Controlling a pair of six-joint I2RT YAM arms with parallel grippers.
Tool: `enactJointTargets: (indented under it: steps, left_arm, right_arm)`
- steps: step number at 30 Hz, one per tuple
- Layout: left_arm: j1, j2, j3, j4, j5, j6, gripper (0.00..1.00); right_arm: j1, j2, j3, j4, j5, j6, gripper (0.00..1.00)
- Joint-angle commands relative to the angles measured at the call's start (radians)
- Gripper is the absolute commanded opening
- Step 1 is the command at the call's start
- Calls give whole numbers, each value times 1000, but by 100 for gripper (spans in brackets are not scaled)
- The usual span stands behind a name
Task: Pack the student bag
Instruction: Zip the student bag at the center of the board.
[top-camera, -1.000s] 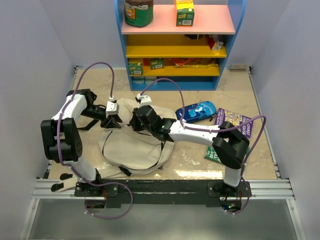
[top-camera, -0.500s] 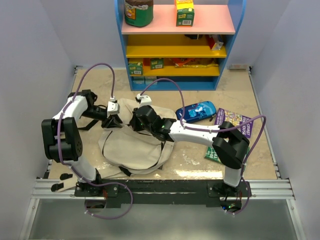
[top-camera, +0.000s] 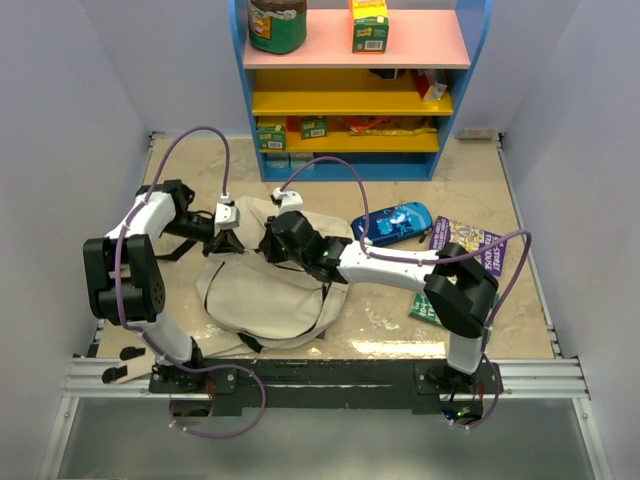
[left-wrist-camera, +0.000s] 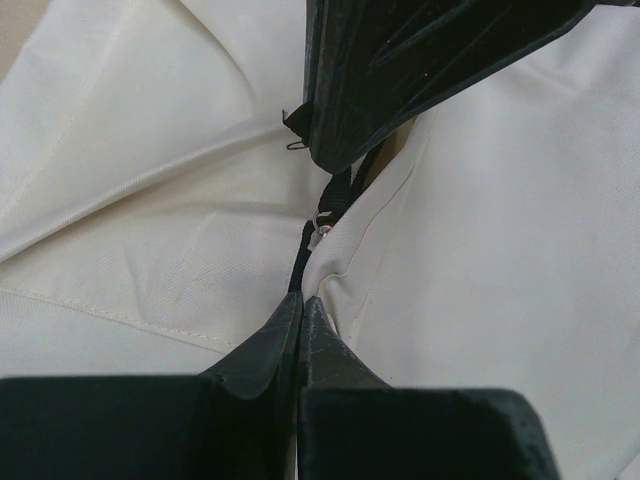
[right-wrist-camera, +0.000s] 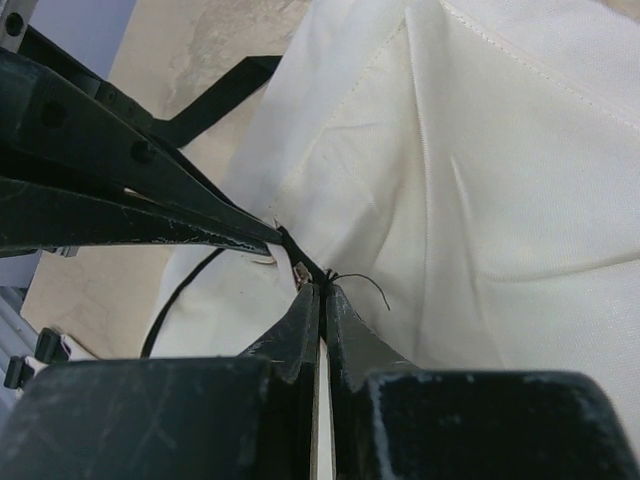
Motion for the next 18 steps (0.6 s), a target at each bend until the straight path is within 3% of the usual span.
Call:
enactJointTargets:
  steps: [1, 11, 18]
  left_arm:
    - [20, -12, 13, -58, 31, 42, 0]
    - [151, 11, 27, -104, 40, 103, 0]
    - [158, -21, -11, -70, 34, 93, 0]
  right_arm:
    - [-11, 14, 0, 9, 15, -24, 0]
    - [-33, -64, -105, -1, 14, -14, 0]
    - [-33, -173, -233, -44, 41, -7, 0]
